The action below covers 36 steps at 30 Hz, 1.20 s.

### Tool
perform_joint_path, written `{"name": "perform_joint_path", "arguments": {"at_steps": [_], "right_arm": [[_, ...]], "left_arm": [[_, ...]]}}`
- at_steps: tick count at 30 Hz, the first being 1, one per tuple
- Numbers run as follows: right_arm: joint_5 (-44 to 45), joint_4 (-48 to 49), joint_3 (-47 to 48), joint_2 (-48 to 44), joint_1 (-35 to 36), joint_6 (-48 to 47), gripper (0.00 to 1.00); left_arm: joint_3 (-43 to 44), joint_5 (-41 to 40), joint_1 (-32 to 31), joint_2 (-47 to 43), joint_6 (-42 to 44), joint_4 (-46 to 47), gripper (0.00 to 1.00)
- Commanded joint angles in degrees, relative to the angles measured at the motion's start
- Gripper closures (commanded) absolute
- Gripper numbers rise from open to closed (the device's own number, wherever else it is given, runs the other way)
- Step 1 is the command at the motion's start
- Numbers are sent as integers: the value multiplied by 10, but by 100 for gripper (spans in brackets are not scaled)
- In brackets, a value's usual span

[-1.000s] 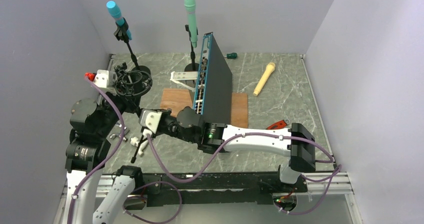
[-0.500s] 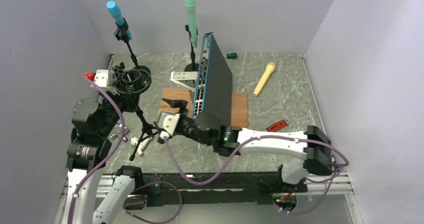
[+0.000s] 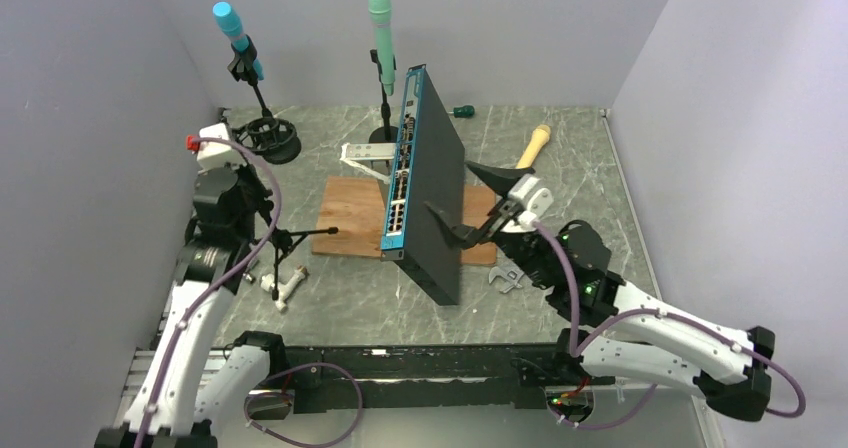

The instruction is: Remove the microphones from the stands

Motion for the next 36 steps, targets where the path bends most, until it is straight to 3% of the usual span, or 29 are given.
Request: {"name": "perform_joint_path", "arguments": {"at_steps": [1,4,10,17,18,20,21,23,26,31,36], "right_arm": [[17,-28,-50,-59,-52,60,3],[33,-33,-77,-96,-57,61,3],[52,-26,-112,-143,-57,51,2],[53,-14,-123,-146,-57,46,1],[52,-14,-124,-143,-57,47,1],[48,-10,-125,-140,-57,49,1],[46,-8,-126,-139,-58,49,1],[44,-6,-127,-135,-58,50,1],[39,-1,-131,-134,-58,53,1],[32,6,-136,-136,-58,57,1],[28,9,-139,-143,-57,60,1]], "left_arm": [[-43,-138,6,65,69,274,100],[-72,-166,42,138,91,413,100],[-90,-81,133,279,97,612,100],[-37,-25,169,410,117,664,98],[-35,-21,172,418,110,662,92],[-47,-18,176,428,99,672,65],[-55,-21,176,428,96,680,47],[-72,-22,176,424,86,685,32],[-88,-24,176,406,76,661,18],[-101,-53,176,350,39,555,8],[-12,-108,176,337,-77,245,2]]}}
